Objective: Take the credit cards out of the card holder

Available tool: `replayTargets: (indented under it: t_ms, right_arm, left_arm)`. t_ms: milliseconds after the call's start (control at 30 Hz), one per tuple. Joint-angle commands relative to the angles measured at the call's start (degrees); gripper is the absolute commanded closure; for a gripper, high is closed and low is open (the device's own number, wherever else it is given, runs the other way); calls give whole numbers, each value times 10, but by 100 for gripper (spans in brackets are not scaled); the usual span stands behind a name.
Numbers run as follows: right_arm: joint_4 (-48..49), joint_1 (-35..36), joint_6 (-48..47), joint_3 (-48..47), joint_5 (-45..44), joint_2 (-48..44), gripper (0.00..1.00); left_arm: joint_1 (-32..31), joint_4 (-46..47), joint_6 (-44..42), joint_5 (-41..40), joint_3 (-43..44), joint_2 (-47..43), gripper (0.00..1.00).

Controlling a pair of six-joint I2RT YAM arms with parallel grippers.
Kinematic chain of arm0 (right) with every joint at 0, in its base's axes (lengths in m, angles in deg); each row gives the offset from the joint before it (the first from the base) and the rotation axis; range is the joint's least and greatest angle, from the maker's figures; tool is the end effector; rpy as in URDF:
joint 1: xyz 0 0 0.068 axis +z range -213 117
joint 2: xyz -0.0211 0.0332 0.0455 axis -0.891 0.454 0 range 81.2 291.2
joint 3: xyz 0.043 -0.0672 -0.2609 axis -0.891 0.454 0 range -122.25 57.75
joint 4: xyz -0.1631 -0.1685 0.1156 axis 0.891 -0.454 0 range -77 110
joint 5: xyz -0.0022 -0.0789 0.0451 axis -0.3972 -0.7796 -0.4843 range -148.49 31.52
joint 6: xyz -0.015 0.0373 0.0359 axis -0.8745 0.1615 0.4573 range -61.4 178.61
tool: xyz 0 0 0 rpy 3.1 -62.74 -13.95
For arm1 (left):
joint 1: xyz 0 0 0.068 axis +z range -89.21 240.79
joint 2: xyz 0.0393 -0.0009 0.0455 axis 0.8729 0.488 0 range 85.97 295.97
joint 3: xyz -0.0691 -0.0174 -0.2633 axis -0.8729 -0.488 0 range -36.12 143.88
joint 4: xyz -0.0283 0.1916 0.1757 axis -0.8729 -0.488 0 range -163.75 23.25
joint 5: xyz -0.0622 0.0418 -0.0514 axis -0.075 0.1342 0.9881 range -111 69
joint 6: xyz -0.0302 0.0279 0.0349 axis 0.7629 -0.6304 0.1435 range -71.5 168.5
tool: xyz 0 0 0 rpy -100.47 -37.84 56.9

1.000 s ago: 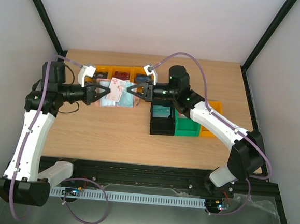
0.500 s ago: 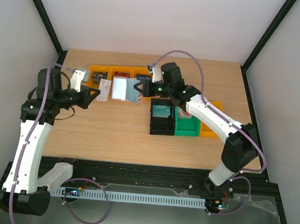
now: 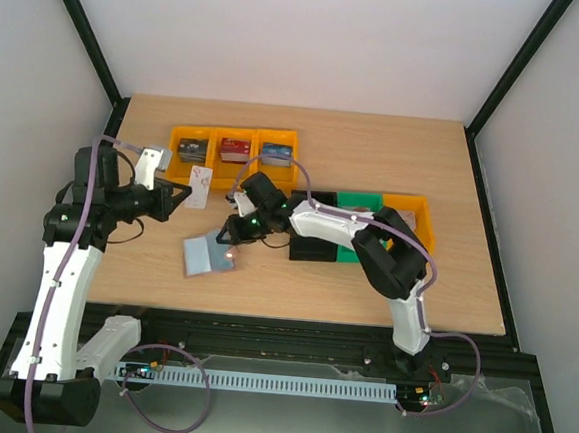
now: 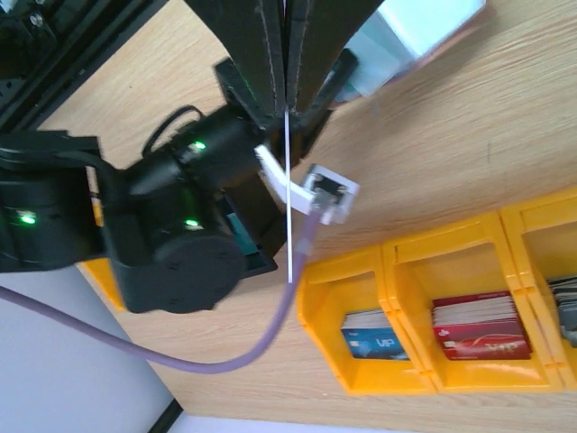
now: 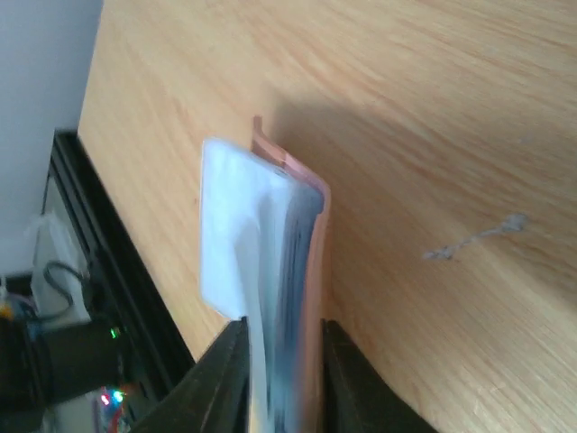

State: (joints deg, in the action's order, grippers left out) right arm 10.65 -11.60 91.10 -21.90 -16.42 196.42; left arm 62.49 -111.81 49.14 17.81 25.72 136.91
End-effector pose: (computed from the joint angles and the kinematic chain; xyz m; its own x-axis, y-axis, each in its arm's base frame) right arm 0.2545 0.3570 0.1878 -0.8422 -0.4158 -0.3432 -0.5024 0.3742 0.7795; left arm 0.1677 -0.0174 0.3667 -0.5667 -0.0255 -0.8235 0.4890 0.7941 -0.3610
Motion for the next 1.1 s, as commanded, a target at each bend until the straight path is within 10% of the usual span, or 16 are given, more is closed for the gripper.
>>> replayTargets:
  t_ms: [0,267,633,933,1067]
  right_arm:
    - [-89,-11,-41,-80,-33,21,66]
    - [-179,-16,-157,-101,-147,-109,17]
    - [58,-17,-208,54,-35,-315,7]
    - [503,-19,62,170,65,-343,18]
    - [552,-18,110,183,65,-337,24]
  left_arm:
    - [3,-1,0,42,14,1,98]
    - [-5,-30,-35,77,43,15,98]
    - [-30,-84,-81,189,171,72,98]
    - [-30,-29,1,266,163,76,98]
    - [-30,-32,-2,267,169,82,98]
